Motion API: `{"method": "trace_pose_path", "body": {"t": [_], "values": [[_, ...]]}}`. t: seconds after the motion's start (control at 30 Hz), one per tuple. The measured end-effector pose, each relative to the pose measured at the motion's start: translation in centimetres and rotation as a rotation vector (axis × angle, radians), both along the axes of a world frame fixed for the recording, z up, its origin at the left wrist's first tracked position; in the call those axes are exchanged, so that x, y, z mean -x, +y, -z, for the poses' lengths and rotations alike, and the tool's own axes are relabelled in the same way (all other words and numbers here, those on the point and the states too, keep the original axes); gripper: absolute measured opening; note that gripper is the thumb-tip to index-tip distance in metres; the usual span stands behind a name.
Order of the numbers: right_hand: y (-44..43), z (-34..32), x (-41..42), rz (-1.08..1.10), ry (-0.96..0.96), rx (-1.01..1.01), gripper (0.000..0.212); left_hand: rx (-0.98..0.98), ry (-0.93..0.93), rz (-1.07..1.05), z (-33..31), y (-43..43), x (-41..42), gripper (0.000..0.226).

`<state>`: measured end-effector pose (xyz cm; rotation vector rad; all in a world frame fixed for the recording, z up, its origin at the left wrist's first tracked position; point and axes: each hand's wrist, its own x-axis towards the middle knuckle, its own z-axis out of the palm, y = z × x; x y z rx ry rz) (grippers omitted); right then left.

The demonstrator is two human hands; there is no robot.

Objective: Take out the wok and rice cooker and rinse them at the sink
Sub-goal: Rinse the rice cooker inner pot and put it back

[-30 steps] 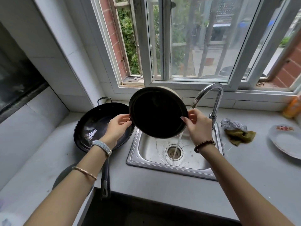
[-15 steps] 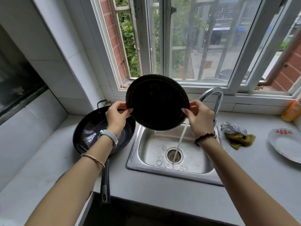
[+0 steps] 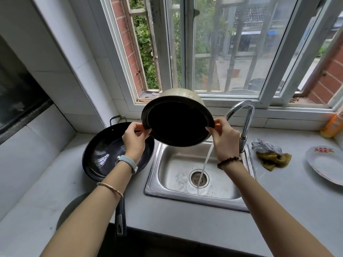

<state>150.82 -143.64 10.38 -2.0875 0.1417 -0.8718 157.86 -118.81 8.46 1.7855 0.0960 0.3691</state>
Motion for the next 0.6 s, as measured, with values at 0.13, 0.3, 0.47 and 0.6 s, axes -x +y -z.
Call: {"method": "trace_pose_path", "body": {"t": [0.13, 0.3, 0.47, 0.6], "values": [[0.1, 1.1, 0.1, 0.002, 0.045, 0.012, 0.013, -0.011, 0.017, -0.015, 1.3, 0.2, 0.4, 0.016], [-0.2, 0.8, -0.7, -0.004, 0.120, 0.008, 0.013, -0.008, 0.055, -0.003, 0.9, 0.3, -0.2, 0.014], [0.4, 1.4, -0.2, 0.026, 0.033, 0.029, 0.014, -0.012, 0.018, -0.013, 1.6, 0.4, 0.4, 0.022], [-0.1, 1.7, -0.5, -0.015, 0.118, 0.012, 0.012, -0.042, 0.067, 0.049, 1.8, 1.2, 0.1, 0.023]]}}
